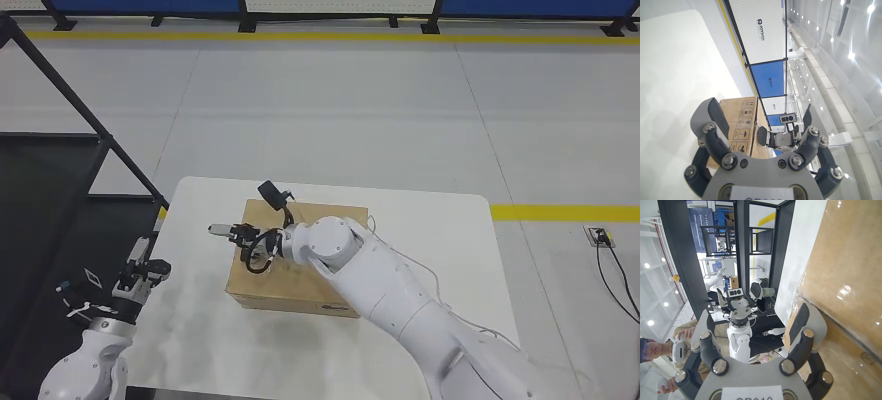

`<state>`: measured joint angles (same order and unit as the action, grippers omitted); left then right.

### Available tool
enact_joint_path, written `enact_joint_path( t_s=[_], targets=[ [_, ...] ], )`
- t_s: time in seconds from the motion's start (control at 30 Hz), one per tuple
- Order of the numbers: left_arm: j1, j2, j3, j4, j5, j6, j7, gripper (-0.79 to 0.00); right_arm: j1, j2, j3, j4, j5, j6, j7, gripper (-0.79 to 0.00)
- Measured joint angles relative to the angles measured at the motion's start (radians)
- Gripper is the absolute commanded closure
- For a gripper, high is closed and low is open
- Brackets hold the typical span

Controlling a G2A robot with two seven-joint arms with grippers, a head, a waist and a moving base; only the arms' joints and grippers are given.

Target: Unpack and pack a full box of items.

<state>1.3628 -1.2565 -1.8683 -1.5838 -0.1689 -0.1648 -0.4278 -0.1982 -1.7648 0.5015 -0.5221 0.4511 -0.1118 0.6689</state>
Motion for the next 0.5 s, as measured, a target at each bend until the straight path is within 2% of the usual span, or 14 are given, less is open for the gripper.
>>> enact_joint_path(
  t_s=[0.1,0.2,0.3,0.5],
  targets=[
    [-0.007,0.002,0.008,-0.002,0.005,0.005,-0.004,-0.785,0.005,0.005,0.015,0.002,-0.020,-0.010,0.013,-0.785],
    [-0.014,0.004,0.019,-0.007,0.014,0.009,-0.006,-0.785,0.004,0.020,0.033,-0.017,-0.034,-0.004,0.080,-0.785],
    [-0.022,0.006,0.031,-0.012,0.024,0.013,-0.006,-0.785,0.004,0.043,0.053,-0.040,-0.069,0.010,0.140,-0.785],
    [-0.043,0.009,0.061,-0.017,0.043,0.030,-0.005,-0.785,-0.048,0.107,0.113,-0.151,-0.163,0.048,0.130,-0.785]
  ],
)
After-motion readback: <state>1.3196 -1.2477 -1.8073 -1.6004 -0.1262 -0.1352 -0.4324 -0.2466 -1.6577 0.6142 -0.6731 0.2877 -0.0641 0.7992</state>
